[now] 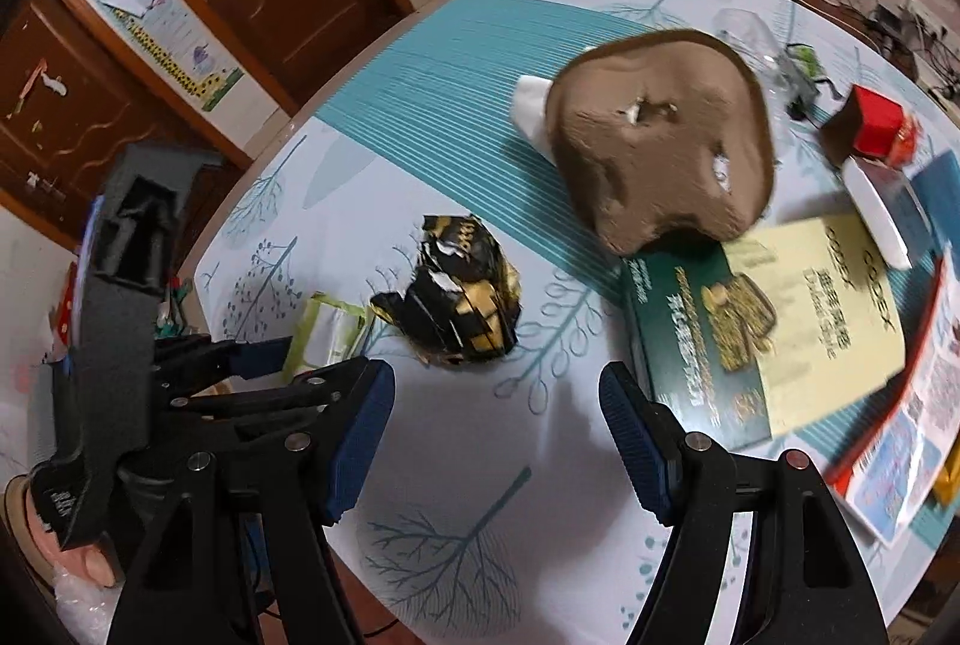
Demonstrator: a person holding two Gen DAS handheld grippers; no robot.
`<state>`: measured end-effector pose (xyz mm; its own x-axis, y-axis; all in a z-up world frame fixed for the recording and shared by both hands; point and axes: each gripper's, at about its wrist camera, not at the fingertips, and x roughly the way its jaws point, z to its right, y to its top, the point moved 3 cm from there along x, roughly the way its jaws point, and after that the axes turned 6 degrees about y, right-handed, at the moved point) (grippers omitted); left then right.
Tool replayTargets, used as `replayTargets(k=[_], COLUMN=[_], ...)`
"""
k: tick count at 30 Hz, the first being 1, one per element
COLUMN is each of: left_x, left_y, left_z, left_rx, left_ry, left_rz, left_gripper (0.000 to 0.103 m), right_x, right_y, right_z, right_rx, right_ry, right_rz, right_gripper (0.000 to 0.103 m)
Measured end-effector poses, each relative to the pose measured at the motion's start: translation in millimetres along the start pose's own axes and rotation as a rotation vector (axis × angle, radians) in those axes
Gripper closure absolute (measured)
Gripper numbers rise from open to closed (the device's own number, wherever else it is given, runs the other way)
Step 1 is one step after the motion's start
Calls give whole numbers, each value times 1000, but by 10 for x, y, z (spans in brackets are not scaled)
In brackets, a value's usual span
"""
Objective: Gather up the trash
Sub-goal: 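Grasp the green snack wrapper with left tool while right tool grasps the black-gold wrapper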
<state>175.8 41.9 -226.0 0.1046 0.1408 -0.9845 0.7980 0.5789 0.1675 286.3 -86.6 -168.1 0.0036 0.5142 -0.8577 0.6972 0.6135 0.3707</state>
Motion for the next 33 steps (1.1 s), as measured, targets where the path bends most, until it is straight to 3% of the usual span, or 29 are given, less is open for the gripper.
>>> replayTargets(k=[6,17,19,21,22,33], left_x=[-7,-156,-198,-283,-304,-514], left_y=[24,126,145,149,130,162], left_z=[-67,-439,-454,-449,-433,-420], left_rx=[-40,-163,-154,-138,-124,-19], left_ry=[36,26,26,38,47,22], left_rz=[3,36,55,75,85,99], left_gripper=[80,80,80,80,80,80], right_x=[138,416,508,562,575,376], right_y=[141,418,416,382,372,227], right_z=[0,-4,10,25,20,-203], right_rx=[-8,30,47,69,85,60], right_ry=[22,71,62,89,119,35], right_rz=[-12,-28,-49,-63,-65,-16], right_gripper=[31,31,36,55,56,61])
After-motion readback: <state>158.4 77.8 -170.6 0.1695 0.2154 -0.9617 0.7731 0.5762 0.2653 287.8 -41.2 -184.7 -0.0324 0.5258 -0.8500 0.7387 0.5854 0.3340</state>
